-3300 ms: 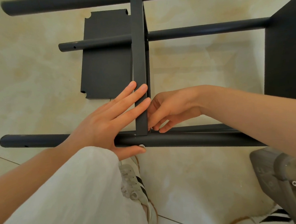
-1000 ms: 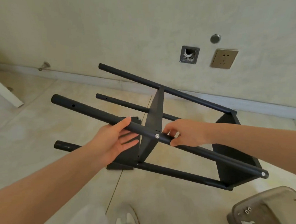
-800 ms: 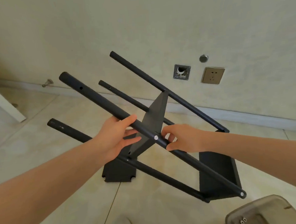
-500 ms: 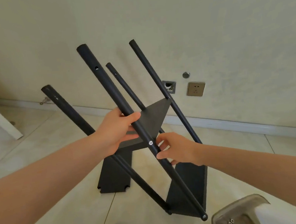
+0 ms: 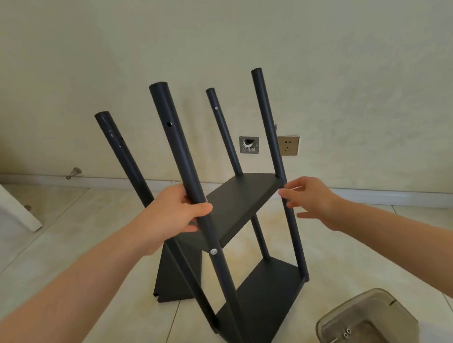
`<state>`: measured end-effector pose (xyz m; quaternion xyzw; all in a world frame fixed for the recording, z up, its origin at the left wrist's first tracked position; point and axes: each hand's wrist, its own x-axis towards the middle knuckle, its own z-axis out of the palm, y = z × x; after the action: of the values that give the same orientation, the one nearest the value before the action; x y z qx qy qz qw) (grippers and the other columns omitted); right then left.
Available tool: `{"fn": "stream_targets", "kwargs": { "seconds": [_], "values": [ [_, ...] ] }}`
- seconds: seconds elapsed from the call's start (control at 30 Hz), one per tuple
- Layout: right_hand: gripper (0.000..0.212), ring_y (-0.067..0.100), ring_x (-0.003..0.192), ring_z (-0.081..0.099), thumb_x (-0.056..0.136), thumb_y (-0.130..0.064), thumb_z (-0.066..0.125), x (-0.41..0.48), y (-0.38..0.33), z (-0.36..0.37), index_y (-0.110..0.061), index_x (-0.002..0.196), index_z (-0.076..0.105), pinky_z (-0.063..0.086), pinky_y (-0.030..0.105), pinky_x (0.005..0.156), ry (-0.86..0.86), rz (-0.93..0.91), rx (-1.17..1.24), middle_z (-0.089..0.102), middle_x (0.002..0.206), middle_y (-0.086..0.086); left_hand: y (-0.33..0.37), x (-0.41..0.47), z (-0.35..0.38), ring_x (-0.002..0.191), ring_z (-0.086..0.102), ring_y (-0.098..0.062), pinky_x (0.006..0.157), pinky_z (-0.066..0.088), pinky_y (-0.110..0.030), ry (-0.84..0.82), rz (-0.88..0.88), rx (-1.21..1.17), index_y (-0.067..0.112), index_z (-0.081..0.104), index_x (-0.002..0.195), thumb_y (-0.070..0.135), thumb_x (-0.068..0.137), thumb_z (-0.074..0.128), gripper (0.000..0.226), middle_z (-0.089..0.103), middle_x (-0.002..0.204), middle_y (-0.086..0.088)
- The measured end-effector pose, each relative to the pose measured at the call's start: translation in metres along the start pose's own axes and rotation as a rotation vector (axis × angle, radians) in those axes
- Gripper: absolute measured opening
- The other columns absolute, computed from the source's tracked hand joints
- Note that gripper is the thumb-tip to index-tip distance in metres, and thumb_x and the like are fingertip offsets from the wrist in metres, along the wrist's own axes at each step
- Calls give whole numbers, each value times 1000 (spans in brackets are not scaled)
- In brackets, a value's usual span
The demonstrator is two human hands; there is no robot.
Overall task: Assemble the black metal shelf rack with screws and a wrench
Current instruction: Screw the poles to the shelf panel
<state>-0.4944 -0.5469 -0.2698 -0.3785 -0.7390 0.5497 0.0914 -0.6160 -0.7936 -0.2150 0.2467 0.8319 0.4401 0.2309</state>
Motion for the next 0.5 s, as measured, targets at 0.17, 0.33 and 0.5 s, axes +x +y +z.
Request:
{"fn": "stream_targets", "kwargs": {
  "seconds": [0.17,0.33,0.5],
  "values": [
    [54,29,111,56,95,-29,64,11,4,-23,-16,139,36,53,42,89,144,35,-4,53,127,9,5,-4,-11,90,70,-11,66,59,-19,-20,51,79,22,61,104,18,93,70,15,67,104,4],
    [55,26,111,53,97,-20,60,12,5,-29,-14,145,32,48,44,101,138,-4,-50,51,136,11,6,-5,-14,94,69,-16,84,61,-37,6,113,198,25,59,102,20,92,71,16,68,101,0],
    [51,22,103,51,97,-8,57,12,12,-34,-14,143,34,48,37,87,153,-21,-28,51,117,2,8,-6,-13,95,68,-18,92,58,-44,58,152,215,28,53,105,20,92,70,23,67,105,1]
  ]
}}
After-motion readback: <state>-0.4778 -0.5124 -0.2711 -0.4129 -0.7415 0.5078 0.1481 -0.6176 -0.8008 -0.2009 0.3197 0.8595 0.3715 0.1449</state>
